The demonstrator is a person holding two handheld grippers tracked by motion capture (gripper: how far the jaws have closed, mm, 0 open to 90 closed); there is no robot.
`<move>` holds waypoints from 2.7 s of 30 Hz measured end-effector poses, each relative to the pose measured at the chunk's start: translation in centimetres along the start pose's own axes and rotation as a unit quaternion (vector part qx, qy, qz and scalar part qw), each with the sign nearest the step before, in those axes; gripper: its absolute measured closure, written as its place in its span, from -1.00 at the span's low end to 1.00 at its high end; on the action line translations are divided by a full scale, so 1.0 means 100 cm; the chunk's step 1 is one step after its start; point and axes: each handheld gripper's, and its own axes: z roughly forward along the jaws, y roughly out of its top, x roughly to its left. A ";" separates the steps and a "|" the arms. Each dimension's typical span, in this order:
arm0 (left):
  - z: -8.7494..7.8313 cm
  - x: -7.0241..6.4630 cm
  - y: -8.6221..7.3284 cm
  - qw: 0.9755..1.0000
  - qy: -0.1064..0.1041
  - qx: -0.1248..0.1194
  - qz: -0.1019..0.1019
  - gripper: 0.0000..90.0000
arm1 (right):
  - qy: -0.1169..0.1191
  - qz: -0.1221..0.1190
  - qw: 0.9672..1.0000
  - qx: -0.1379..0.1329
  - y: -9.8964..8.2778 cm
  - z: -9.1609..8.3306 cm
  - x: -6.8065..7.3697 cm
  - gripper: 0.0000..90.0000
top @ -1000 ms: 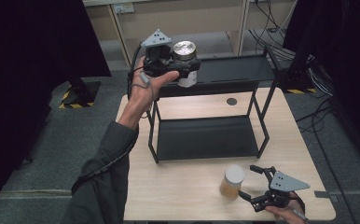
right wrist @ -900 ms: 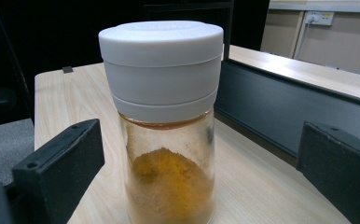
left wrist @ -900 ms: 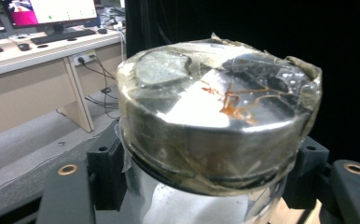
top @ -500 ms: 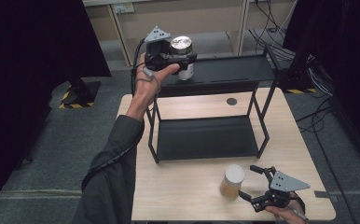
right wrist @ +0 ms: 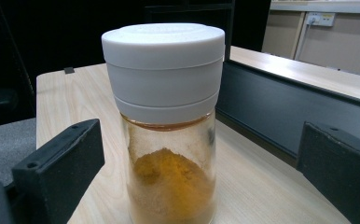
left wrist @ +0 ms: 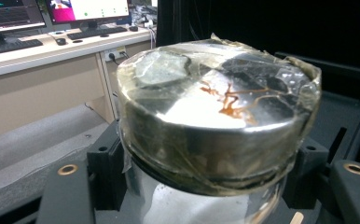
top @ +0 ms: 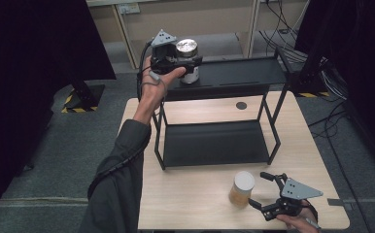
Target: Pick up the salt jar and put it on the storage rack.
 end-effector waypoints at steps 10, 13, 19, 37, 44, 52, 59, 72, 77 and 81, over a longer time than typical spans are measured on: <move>0.002 -0.001 -0.003 1.000 0.005 -0.002 -0.004 -0.31 | 0.000 0.001 1.000 0.001 0.000 0.000 0.000 -0.97; 0.000 -0.006 -0.003 1.000 0.021 -0.007 0.003 -0.42 | 0.000 0.001 1.000 0.000 0.000 0.000 0.000 -0.97; -0.010 -0.011 0.004 1.000 0.026 -0.013 -0.009 -0.83 | -0.001 0.001 1.000 -0.001 0.000 0.000 0.000 -0.97; -0.047 -0.024 -0.001 0.999 0.026 -0.007 -0.027 -0.95 | -0.001 -0.001 1.000 -0.001 0.000 0.000 0.000 -0.97; -0.059 -0.038 -0.008 1.000 0.004 -0.015 -0.007 -0.95 | -0.001 -0.001 1.000 0.000 0.000 0.000 0.000 -0.98; -0.065 -0.053 -0.027 0.999 -0.026 -0.034 -0.010 -0.95 | -0.001 -0.001 1.000 0.000 0.000 0.000 0.000 -0.97; -0.069 -0.058 -0.045 0.998 -0.044 -0.046 -0.011 -0.95 | -0.002 -0.002 1.000 0.000 0.000 0.000 0.000 -0.97; -0.073 -0.067 -0.095 0.993 -0.097 -0.064 -0.014 -0.95 | -0.001 -0.002 1.000 0.001 0.000 0.000 0.000 -0.97; -0.070 -0.071 -0.121 0.991 -0.108 -0.071 -0.017 -0.95 | 0.000 -0.003 1.000 0.001 0.000 0.001 0.001 -0.98; -0.067 -0.073 -0.140 0.991 -0.111 -0.072 -0.021 -0.96 | 0.000 -0.002 1.000 0.001 0.000 0.001 0.000 -0.97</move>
